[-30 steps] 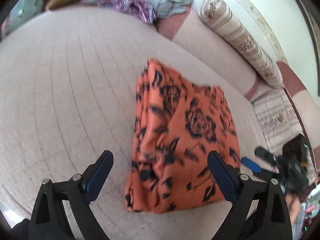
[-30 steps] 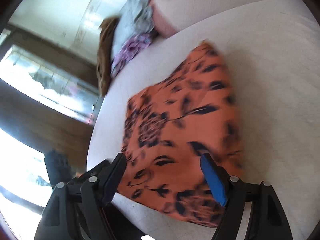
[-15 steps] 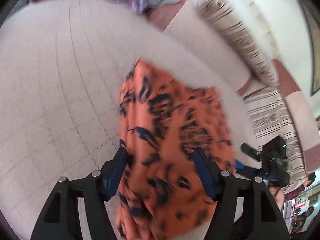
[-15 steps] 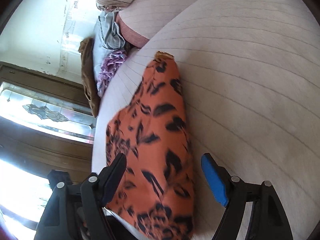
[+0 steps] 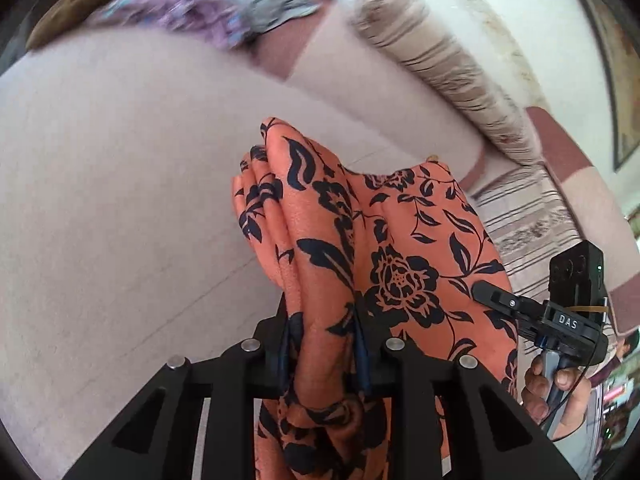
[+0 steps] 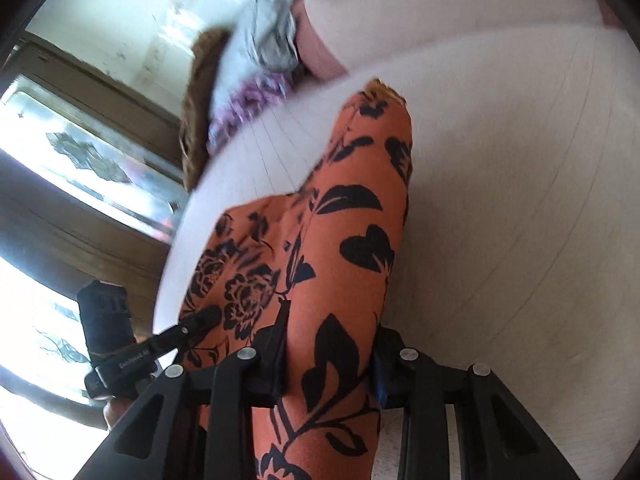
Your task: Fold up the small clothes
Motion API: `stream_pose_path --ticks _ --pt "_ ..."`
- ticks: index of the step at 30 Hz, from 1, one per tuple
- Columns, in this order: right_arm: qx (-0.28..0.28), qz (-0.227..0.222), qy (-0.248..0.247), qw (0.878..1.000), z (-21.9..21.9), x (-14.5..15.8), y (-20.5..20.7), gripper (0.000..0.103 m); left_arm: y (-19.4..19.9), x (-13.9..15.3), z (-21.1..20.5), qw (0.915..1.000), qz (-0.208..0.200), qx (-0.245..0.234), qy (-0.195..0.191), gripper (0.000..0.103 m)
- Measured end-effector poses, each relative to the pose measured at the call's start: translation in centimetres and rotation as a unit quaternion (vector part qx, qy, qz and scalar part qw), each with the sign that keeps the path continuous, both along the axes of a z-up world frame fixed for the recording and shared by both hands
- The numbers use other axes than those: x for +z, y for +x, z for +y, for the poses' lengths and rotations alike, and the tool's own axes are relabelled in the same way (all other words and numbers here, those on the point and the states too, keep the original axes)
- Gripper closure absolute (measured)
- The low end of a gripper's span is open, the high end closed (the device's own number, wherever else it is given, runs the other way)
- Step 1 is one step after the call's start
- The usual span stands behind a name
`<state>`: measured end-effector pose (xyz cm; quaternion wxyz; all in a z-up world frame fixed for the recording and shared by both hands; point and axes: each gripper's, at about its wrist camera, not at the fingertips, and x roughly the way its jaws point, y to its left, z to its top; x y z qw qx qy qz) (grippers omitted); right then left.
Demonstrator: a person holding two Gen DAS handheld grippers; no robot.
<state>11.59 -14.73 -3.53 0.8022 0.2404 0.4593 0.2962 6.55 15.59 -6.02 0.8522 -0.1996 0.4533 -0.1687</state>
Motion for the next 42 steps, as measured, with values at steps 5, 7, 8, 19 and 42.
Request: stream_pose_path --ticks 5,7,8,19,42 --pt "-0.051 -0.019 0.013 0.998 -5.9 2.0 1.3 0.069 3.0 0.5 -5.4 0.9994 -0.007 -0.032 0.005 0.075" --pt "-0.070 -0.010 0.014 0.997 -8.2 0.8 1.7 0.068 4.3 -1.6 -7.6 0.9983 0.023 -0.037 0.040 0.063" --pt "-0.083 0.004 0.019 0.996 -9.2 -0.3 1.9 0.062 4.7 -3.1 -8.3 0.9969 0.040 -0.030 0.061 0.063" --pt "-0.169 -0.034 -0.029 0.984 -12.0 -2.0 -4.7 0.048 -0.2 -2.7 -9.4 0.9916 -0.002 -0.023 0.127 0.061" --pt "-0.143 -0.094 -0.226 0.959 -3.8 0.0 -14.2 0.015 -8.8 1.7 -8.2 0.9721 -0.046 0.076 0.217 0.017"
